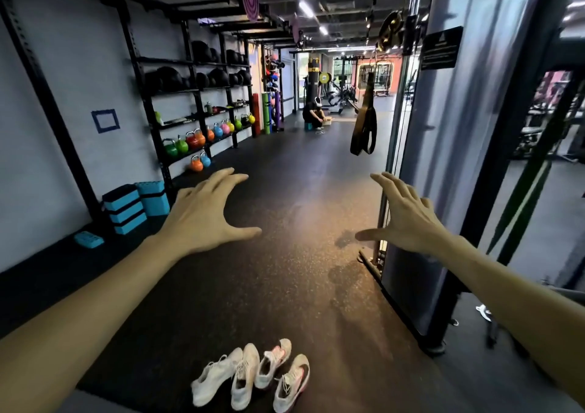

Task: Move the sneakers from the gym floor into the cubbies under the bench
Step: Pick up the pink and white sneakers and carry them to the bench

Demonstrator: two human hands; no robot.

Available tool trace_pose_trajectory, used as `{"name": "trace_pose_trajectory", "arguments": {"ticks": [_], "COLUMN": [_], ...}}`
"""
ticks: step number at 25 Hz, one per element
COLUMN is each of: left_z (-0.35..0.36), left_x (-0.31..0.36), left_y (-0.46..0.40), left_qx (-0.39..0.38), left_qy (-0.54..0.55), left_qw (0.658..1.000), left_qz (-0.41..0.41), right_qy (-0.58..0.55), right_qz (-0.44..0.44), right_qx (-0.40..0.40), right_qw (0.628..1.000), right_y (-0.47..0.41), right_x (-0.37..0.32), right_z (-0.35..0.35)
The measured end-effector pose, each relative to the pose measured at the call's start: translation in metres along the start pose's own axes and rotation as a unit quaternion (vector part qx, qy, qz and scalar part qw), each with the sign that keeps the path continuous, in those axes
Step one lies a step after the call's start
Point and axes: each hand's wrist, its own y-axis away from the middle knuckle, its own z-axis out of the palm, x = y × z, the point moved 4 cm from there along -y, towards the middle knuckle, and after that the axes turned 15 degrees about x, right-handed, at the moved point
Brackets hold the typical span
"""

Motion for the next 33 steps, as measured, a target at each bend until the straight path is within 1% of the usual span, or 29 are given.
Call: {"name": "trace_pose_trajectory", "arguments": {"ticks": [4, 8, 13, 16, 18, 21, 24, 27, 30, 33], "left_z": [0.059, 0.127, 0.219, 0.285, 0.323, 0.400, 0.496, 0.590, 0.696, 0.798], "left_x": [-0.027, -0.065, -0.114, -0.132, -0.137, -0.145, -0.149, -0.149, -0.146, -0.145], "left_y": [-0.055, -0.121, -0.195, -0.233, -0.247, -0.260, -0.249, -0.214, -0.148, -0.061], "left_qx": [-0.007, -0.010, -0.035, -0.072, -0.083, -0.103, -0.144, -0.198, -0.256, -0.308], "left_qy": [0.014, 0.035, 0.070, 0.088, 0.102, 0.120, 0.128, 0.130, 0.127, 0.131], "left_qw": [1.000, 0.999, 0.996, 0.992, 0.989, 0.986, 0.979, 0.970, 0.957, 0.941], "left_qz": [0.008, 0.021, 0.049, 0.061, 0.062, 0.058, 0.060, 0.059, 0.054, 0.043], "right_qy": [0.017, 0.027, 0.041, 0.043, 0.046, 0.047, 0.031, 0.024, 0.020, 0.017], "right_qz": [0.005, 0.010, 0.045, 0.079, 0.093, 0.108, 0.131, 0.140, 0.168, 0.194], "right_qx": [-0.009, -0.018, -0.047, -0.071, -0.089, -0.119, -0.146, -0.168, -0.219, -0.276], "right_qw": [1.000, 0.999, 0.997, 0.993, 0.991, 0.986, 0.980, 0.975, 0.961, 0.941], "right_y": [-0.061, -0.122, -0.190, -0.222, -0.233, -0.243, -0.225, -0.181, -0.107, -0.017], "right_x": [0.011, 0.014, 0.026, 0.041, 0.051, 0.080, 0.118, 0.150, 0.181, 0.204], "right_z": [0.054, 0.125, 0.219, 0.280, 0.318, 0.393, 0.479, 0.563, 0.662, 0.758]}}
